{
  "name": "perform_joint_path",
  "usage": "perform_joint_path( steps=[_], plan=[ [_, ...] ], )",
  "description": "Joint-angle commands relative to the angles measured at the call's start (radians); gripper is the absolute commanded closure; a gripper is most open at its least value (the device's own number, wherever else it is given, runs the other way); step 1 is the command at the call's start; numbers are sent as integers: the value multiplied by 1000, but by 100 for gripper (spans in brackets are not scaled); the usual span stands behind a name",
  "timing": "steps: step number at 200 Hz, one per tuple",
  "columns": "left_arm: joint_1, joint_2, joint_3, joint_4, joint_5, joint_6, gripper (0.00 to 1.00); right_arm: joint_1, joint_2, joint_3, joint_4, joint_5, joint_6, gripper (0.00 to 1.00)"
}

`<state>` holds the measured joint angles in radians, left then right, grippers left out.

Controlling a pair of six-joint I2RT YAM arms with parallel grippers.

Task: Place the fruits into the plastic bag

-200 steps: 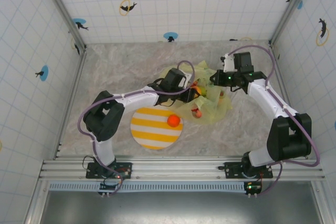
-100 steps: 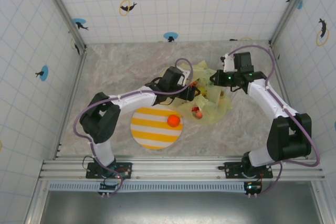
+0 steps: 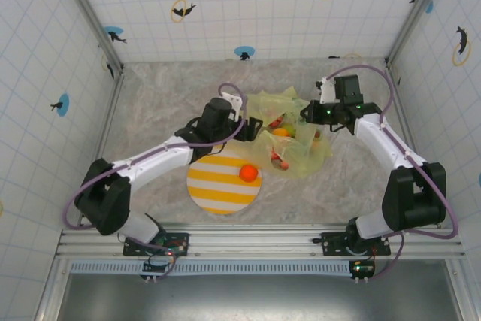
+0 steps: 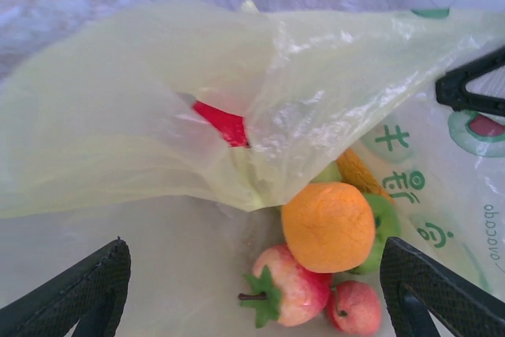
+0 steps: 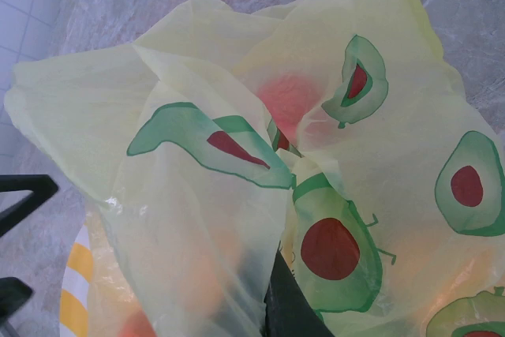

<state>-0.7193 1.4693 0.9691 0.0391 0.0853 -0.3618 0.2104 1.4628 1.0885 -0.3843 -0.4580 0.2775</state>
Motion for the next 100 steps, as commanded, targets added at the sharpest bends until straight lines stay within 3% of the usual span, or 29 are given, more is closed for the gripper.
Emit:
perform_joint_path(
  steps=[1, 53, 100],
  plan=[
    [18, -74, -50, 11, -93, 30, 16, 8, -1, -26, 25, -10, 4, 94],
    [44, -254, -212, -47, -194, -77, 16, 9, -5, -22, 17, -2, -1, 94],
    [24, -419, -419, -40, -39, -198, 15, 9, 1, -15, 21, -1, -3, 94]
  ],
)
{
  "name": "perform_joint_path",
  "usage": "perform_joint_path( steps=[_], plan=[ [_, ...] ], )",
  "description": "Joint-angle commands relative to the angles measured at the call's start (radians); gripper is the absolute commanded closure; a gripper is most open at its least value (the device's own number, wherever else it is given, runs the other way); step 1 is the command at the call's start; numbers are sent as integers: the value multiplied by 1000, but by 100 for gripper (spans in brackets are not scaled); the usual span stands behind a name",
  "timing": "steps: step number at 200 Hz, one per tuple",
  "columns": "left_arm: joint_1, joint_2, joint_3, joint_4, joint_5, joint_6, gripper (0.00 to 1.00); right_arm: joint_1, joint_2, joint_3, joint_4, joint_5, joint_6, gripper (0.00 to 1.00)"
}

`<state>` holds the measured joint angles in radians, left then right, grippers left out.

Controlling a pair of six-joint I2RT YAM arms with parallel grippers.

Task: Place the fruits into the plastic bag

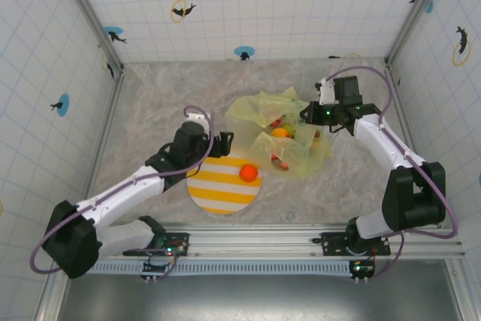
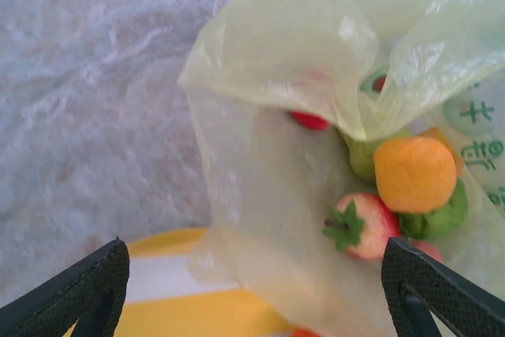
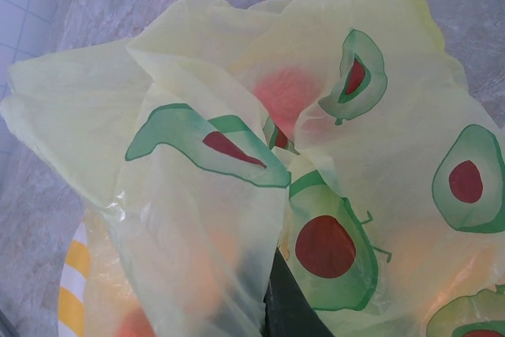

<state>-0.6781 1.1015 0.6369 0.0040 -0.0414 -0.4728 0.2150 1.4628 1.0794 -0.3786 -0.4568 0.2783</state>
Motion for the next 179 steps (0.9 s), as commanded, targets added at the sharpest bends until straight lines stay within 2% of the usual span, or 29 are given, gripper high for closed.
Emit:
perform_joint_path(
  steps=[1, 37, 60, 109, 179],
  plan=[
    [-19, -54, -92, -3, 90, -87, 15, 4, 1, -5, 15, -2, -4, 94],
    [-164, -53, -168, 16, 79, -57, 13, 4, 8, -9, 28, -11, 3, 94],
    [-219, -8, -183, 32, 53, -44, 11, 5, 5, -13, 25, -10, 2, 94],
    [-236, 85, -182, 117, 64, -31, 9, 3, -2, -19, 16, 0, -5, 94],
    [-236, 226, -155, 231, 106, -33, 10, 1, -1, -14, 9, 1, -11, 94]
  ],
)
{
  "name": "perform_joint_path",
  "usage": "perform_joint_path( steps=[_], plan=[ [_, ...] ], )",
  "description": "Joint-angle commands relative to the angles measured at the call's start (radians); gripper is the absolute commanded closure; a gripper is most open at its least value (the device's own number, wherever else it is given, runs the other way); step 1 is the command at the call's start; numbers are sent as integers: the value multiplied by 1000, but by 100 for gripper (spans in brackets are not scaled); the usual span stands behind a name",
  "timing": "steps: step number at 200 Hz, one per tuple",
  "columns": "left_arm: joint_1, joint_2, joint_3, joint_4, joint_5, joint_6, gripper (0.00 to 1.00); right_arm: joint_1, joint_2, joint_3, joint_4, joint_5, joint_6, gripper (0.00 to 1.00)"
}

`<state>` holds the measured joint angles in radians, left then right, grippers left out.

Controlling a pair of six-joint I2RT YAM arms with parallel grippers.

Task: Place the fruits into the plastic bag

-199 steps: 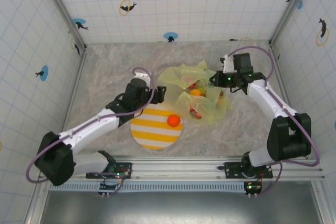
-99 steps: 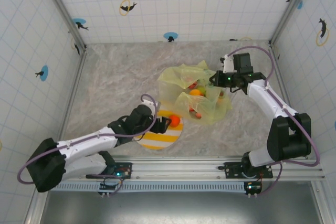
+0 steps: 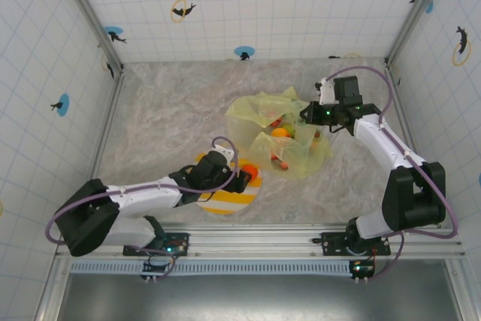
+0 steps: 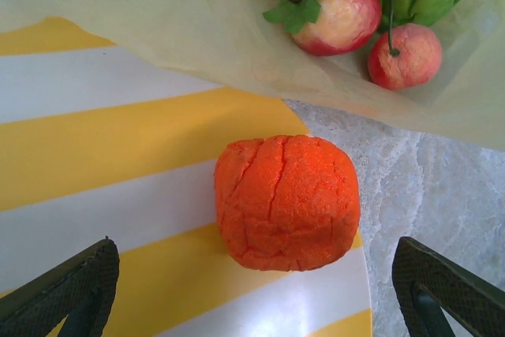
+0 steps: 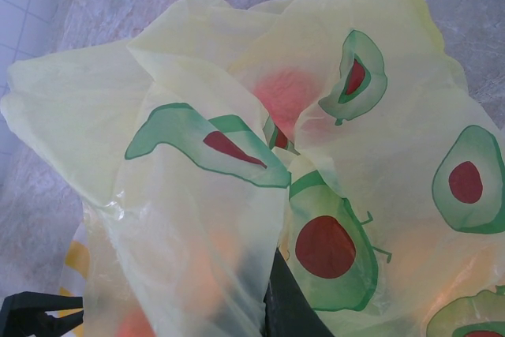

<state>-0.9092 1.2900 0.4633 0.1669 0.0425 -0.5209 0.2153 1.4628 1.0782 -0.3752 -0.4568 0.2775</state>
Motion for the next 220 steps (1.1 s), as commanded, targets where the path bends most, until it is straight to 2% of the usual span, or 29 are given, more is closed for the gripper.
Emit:
perform_joint_path(
  steps=[1, 69, 131, 187, 220],
  plan=[
    [-5, 40, 19, 69, 22, 15, 10, 0, -1, -13, 5, 1, -11, 94],
    [-5, 150, 35, 158, 71, -2, 22, -2, -2, -12, 0, 0, -11, 94],
    [-5, 164, 19, 198, 54, -13, 39, -2, -2, -24, 3, -3, -11, 94],
    [-5, 45, -48, 141, -47, -12, 46, -4, -8, -37, 8, -2, -11, 94],
    [-4, -84, -83, 48, -163, -4, 48, -4, -4, -29, 12, -4, -11, 94]
  ],
)
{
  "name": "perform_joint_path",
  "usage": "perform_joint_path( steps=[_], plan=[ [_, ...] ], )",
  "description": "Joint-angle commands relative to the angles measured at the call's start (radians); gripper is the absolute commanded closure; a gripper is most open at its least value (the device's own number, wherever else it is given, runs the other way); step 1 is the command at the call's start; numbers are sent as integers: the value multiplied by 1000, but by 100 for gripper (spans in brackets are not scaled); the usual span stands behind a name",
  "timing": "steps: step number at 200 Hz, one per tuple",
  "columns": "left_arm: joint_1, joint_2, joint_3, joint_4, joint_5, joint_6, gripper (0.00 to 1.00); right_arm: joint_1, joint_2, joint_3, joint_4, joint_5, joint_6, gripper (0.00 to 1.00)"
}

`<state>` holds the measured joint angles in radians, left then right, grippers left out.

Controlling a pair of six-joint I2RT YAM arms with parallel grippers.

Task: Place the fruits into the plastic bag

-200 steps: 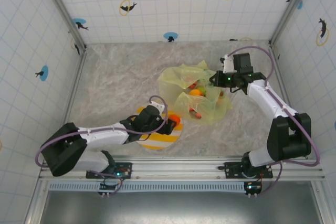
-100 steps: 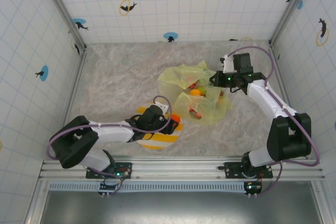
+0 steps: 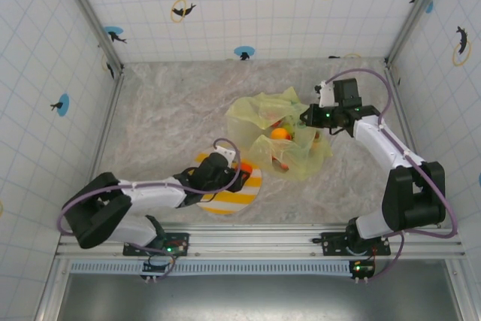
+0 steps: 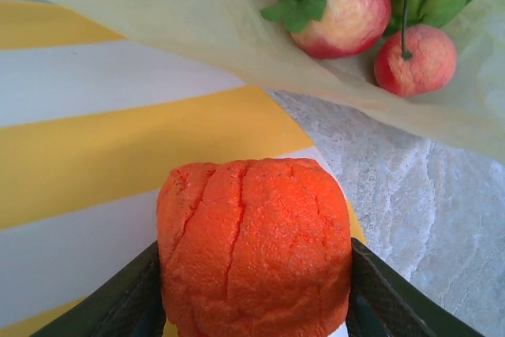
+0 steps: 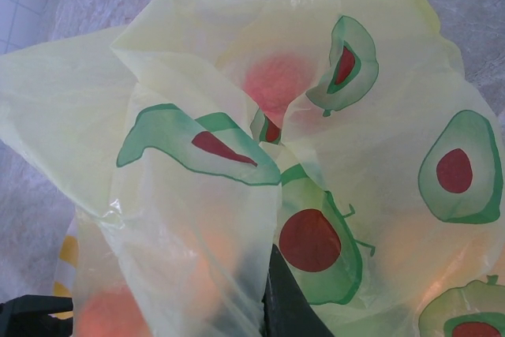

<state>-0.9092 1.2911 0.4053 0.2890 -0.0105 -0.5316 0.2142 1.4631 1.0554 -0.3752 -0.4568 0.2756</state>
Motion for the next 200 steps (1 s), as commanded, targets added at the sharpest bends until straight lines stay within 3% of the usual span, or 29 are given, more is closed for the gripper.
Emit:
perform_joint_path(
  steps=[1, 36, 79, 117, 155, 200],
  plan=[
    [-4, -90, -26, -78, -113, 7, 48, -3, -4, -6, 13, -4, -9, 94],
    [20, -256, -30, -201, -232, 18, 50, -2, 1, 1, 18, -8, -4, 94],
    [106, -350, 81, -289, -207, 75, 50, 3, 4, 6, 21, -11, 4, 94],
    [135, -264, 235, -310, -173, 159, 50, 5, -4, 8, 16, -8, 3, 94],
    [174, -85, 364, -268, -6, 166, 49, 7, -25, 1, 33, -6, 14, 94],
    [174, 129, 497, -243, 196, 169, 50, 16, -103, -69, 266, -82, 152, 94]
  ],
)
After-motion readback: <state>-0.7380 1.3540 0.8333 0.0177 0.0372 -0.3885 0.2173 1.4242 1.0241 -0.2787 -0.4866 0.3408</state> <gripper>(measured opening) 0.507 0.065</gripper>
